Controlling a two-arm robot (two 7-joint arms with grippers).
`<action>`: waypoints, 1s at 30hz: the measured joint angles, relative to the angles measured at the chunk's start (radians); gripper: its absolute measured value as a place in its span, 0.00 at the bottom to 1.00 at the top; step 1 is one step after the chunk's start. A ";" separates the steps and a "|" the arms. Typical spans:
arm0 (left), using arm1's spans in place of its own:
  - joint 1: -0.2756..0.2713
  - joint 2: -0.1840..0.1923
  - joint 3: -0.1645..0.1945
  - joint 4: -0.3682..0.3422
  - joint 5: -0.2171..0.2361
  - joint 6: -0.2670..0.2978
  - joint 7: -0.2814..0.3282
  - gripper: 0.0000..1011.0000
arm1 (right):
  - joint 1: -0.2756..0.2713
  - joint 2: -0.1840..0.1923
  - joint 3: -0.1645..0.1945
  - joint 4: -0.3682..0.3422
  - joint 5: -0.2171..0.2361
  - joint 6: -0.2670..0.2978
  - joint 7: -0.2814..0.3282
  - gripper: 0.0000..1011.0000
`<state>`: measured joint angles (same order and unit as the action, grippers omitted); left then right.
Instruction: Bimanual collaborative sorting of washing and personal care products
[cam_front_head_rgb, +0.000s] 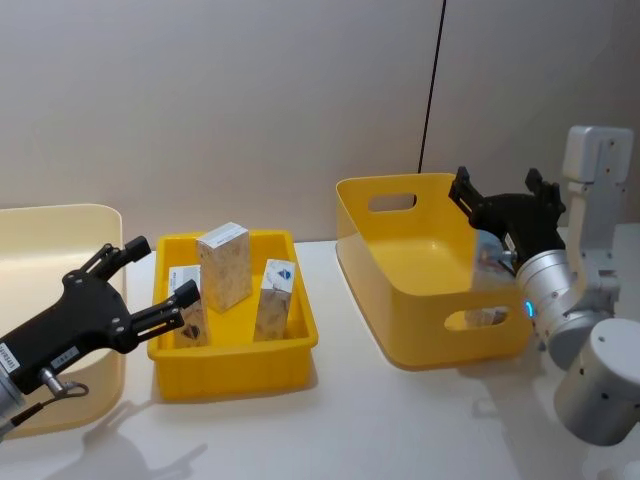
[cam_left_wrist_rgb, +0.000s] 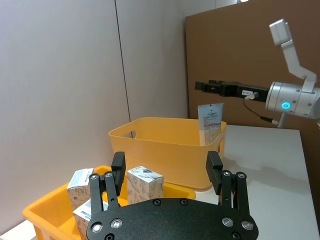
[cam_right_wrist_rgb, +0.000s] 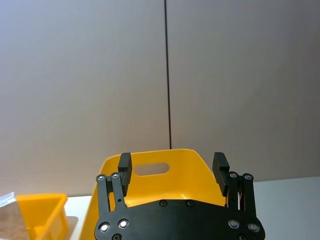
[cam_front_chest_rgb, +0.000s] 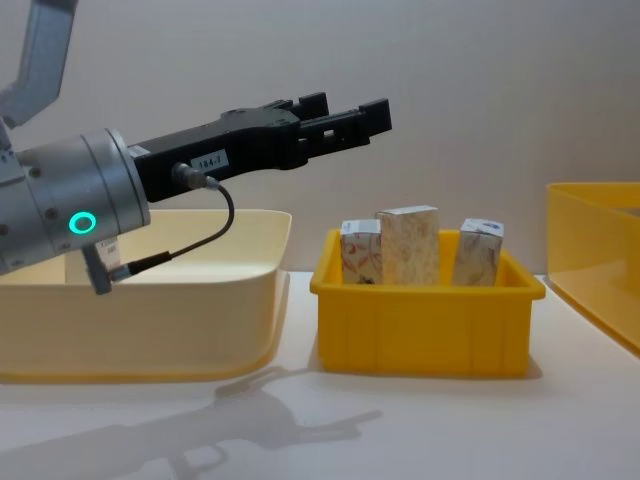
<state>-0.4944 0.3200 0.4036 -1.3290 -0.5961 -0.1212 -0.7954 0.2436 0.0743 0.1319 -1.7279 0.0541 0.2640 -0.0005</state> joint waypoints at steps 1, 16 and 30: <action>0.000 0.000 0.000 0.000 0.000 0.000 0.000 0.99 | 0.000 0.000 0.000 0.000 0.000 0.000 0.000 0.99; 0.022 0.005 0.004 -0.025 0.033 0.010 0.066 0.99 | -0.048 0.044 -0.060 -0.016 0.041 -0.036 0.018 0.99; 0.081 0.020 0.016 -0.094 0.124 0.042 0.247 0.99 | -0.174 0.177 -0.240 -0.031 0.158 -0.154 0.049 0.99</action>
<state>-0.4133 0.3402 0.4193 -1.4229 -0.4718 -0.0789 -0.5482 0.0692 0.2511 -0.1085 -1.7586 0.2120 0.1105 0.0480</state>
